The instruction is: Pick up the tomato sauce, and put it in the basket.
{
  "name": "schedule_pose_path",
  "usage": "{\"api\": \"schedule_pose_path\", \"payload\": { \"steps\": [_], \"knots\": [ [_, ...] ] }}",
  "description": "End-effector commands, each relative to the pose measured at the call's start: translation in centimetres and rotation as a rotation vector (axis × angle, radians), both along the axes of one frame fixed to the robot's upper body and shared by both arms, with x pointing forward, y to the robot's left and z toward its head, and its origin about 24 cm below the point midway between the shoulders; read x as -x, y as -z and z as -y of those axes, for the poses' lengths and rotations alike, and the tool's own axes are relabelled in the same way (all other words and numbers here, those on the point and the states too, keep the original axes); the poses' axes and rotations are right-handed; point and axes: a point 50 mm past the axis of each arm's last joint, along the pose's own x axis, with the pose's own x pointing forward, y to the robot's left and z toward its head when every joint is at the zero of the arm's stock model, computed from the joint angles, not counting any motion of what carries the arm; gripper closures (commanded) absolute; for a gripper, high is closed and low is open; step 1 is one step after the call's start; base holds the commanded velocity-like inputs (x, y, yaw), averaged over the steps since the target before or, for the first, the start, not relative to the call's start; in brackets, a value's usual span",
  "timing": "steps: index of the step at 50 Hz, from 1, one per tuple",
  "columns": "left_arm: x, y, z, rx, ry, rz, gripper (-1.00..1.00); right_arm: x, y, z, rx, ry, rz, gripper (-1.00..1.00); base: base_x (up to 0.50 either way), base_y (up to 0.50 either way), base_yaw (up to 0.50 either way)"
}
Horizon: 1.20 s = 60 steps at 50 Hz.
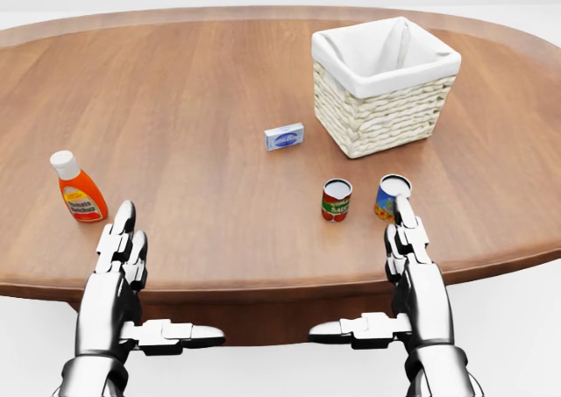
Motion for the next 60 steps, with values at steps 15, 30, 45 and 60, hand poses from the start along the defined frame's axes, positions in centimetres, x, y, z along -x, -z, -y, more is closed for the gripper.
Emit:
{"api": "schedule_pose_path", "payload": {
  "steps": [15, 30, 45, 60],
  "knots": [
    [-0.3, -0.6, -1.9, 0.009, -0.035, 0.009, -1.0, 0.3, -1.0, 2.1, -0.007, 0.045, 0.02, -1.0, 0.0, 0.0, 0.0],
    [0.6, -5.2, -8.8, 0.167, -0.362, 0.192, -1.0, 3.1, -5.9, 7.5, -0.073, 0.246, 0.216, -1.0, 0.0, 0.0, 0.0],
    [2.4, -7.4, -12.9, 0.276, -0.542, 0.302, -1.0, 6.2, -10.3, 10.9, -0.098, 0.371, 0.427, -1.0, 0.0, 0.0, 0.0],
    [2.7, -7.5, -13.5, 0.306, -0.579, 0.311, -1.0, 5.9, -8.9, 11.3, -0.13, 0.371, 0.374, -1.0, 0.0, -0.01, 0.0]
  ]
}}
